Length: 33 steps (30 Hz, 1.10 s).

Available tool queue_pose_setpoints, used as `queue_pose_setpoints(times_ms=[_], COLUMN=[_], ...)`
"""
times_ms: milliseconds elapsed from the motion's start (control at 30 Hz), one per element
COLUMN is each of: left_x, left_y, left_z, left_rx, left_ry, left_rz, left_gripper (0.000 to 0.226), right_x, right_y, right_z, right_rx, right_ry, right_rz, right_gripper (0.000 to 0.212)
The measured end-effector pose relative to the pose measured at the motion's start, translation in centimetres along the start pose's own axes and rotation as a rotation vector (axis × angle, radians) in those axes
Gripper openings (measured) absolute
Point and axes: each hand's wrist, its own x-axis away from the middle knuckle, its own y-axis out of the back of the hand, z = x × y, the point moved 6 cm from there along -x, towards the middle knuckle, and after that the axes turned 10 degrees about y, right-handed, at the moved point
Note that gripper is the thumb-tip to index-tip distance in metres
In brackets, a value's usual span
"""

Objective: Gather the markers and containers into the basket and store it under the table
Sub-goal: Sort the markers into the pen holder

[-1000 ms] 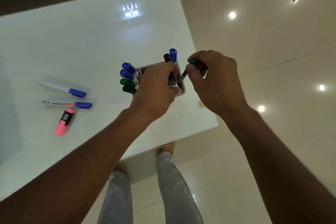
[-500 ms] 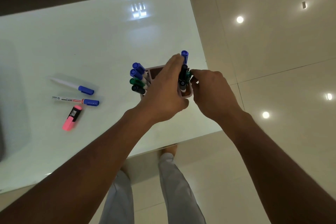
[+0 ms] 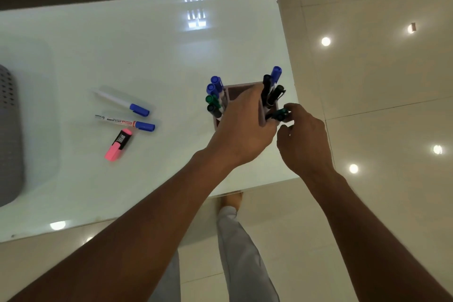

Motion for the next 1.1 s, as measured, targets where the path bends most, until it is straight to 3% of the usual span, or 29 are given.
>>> queue_pose_setpoints(times_ms=[233,400,533,767,933,1100], left_x=[4.8,7.6,8.0,6.4,3.2,-1.0], left_y=[5.3,11.6,15.4,18.7,20.5,20.4], left_z=[0.3,4.2,11.3,20.4,20.7,20.5], left_rx=[0.023,0.037,0.001,-0.246,-0.387,-0.656], left_ry=[-0.131,-0.143,0.044,0.216,0.096,-0.01], left_rz=[-0.13,-0.352,-0.438,-0.418,-0.443,-0.244], left_gripper=[0.034,0.018,0.016,0.018,0.024,0.037], right_x=[6.7,8.7,6.5,1.2,0.0,0.1], right_y=[0.6,-5.1,-12.4,-20.7,-23.3,-23.5], right_z=[6.2,13.2,17.2,18.8,18.1,17.3], right_rx=[-0.144,-0.31,-0.307,-0.089,0.026,0.059], right_ry=[0.039,0.205,0.239,0.211,0.193,0.158], right_rz=[-0.298,-0.102,0.093,0.184,0.206,0.162], right_gripper=[0.015,0.004,0.018,0.035,0.025,0.016])
